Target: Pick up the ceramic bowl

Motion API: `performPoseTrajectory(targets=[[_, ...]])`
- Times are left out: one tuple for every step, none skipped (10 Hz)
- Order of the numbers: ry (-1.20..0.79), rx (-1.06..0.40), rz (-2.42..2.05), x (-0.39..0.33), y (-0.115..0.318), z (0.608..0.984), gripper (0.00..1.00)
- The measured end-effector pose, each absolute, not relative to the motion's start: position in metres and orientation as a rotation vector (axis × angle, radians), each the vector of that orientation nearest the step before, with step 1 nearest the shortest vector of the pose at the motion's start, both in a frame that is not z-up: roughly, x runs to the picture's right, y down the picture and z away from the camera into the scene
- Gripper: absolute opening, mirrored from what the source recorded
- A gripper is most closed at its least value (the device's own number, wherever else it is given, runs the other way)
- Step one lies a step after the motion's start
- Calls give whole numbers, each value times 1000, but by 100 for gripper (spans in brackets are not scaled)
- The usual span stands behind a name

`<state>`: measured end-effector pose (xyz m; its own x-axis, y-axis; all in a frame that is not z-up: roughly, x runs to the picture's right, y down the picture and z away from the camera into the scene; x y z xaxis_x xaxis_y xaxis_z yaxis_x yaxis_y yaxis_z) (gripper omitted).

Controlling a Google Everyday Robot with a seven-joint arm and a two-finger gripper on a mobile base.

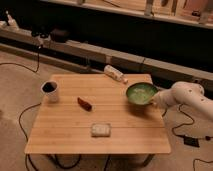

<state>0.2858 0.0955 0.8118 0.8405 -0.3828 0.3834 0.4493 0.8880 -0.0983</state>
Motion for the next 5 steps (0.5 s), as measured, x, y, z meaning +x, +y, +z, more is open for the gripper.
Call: performPoseTrajectory(targets=[[-380,-168,-447,283,96,798,0],[-401,-146,-449,280,95,783,0],[-422,-130,-451,279,95,771,0],[-426,-126,-450,279,96,767,0],[-426,-127,-450,279,96,767,0]])
